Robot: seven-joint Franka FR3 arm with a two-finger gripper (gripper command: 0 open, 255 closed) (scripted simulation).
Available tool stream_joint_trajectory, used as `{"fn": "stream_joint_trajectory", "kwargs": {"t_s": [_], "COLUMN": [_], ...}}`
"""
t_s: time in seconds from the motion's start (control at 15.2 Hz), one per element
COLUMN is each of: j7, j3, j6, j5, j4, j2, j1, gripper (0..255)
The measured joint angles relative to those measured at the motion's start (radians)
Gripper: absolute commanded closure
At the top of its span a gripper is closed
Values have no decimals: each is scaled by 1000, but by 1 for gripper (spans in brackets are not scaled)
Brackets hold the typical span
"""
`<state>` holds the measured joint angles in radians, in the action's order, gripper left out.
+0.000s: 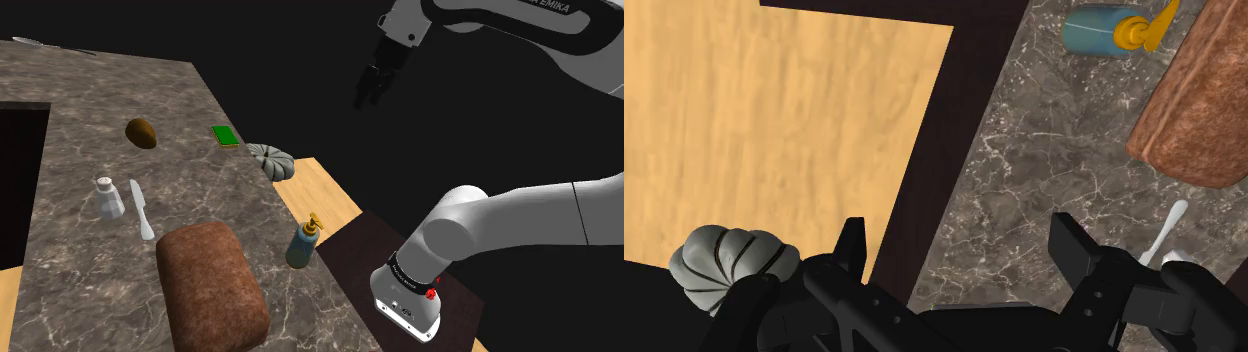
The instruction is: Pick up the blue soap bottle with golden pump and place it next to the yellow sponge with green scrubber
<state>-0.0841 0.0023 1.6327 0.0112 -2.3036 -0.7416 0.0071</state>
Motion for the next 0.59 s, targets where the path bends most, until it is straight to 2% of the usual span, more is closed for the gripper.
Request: {"fn": "stream_joint_trajectory", "kwargs": {"t_s": [0.26,0.59], "j7": [33,116], "j3": [33,117], "j6": [26,80], "j5": [18,74], "j4": [-64,-189], "j2": [-34,-95], "j1": [13,51], "gripper": [0,0]}}
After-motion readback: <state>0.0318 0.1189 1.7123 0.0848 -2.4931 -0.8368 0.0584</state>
